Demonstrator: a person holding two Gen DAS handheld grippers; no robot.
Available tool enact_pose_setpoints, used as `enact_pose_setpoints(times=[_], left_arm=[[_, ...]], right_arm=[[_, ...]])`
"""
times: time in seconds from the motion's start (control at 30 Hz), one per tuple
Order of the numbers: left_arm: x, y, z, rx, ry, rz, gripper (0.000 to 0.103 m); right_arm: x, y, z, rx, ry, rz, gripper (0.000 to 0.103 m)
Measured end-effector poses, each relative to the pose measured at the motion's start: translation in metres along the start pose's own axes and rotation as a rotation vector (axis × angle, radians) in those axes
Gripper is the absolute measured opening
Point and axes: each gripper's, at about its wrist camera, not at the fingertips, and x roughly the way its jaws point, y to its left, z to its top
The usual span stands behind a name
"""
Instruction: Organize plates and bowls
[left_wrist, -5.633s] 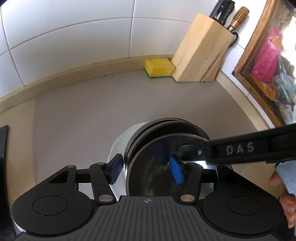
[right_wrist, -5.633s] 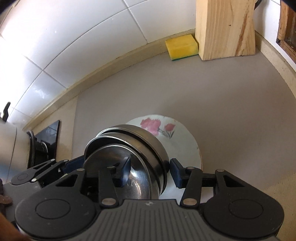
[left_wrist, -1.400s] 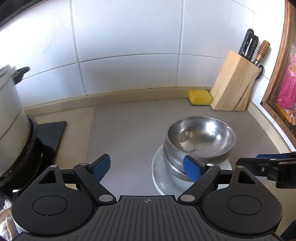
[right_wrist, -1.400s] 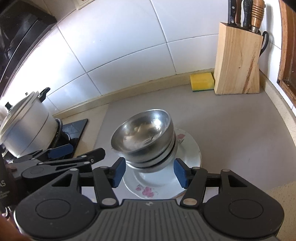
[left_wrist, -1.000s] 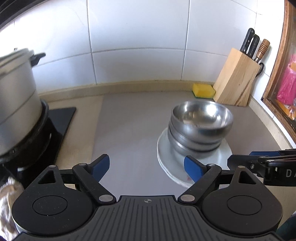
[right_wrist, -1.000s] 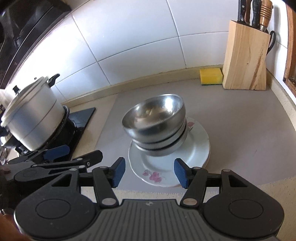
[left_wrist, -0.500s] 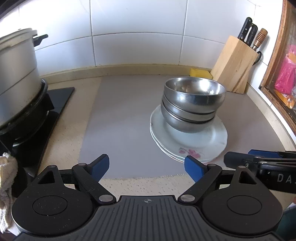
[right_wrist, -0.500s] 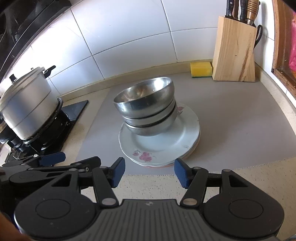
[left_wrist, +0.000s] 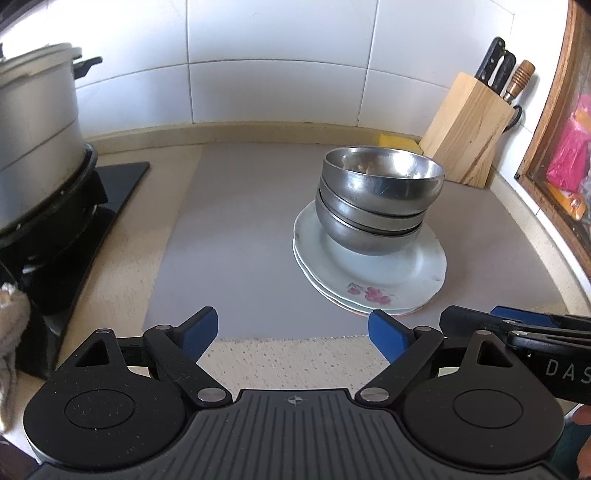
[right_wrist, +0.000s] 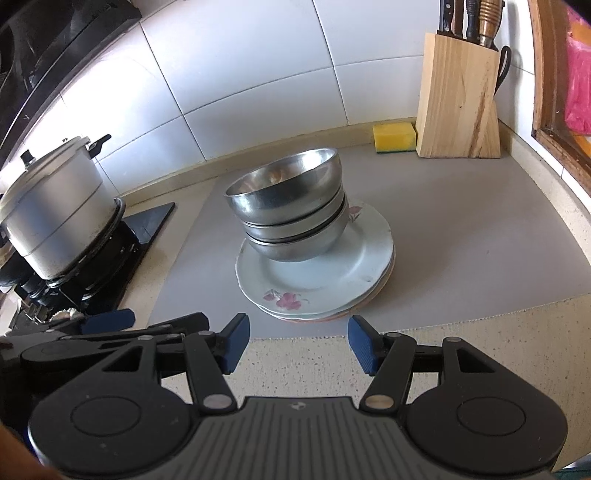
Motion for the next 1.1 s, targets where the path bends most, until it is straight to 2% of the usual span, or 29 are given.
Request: enact_pose_setpoints(times=[0.8,1.1], left_arm=[[-0.0034,-0.0094,-0.005,0.02,-0.006,0.023,0.085],[-0.0079,-0.0087,-0.0049,0.018,-0.019,0.047,0.087]], right_arm=[[-0.0041,-0.0089,-0.0041,0.023,0.004,0.001,0.044],[-0.0054,-0.0068,-0.004,0.021,-0.003,0.011,0.044]])
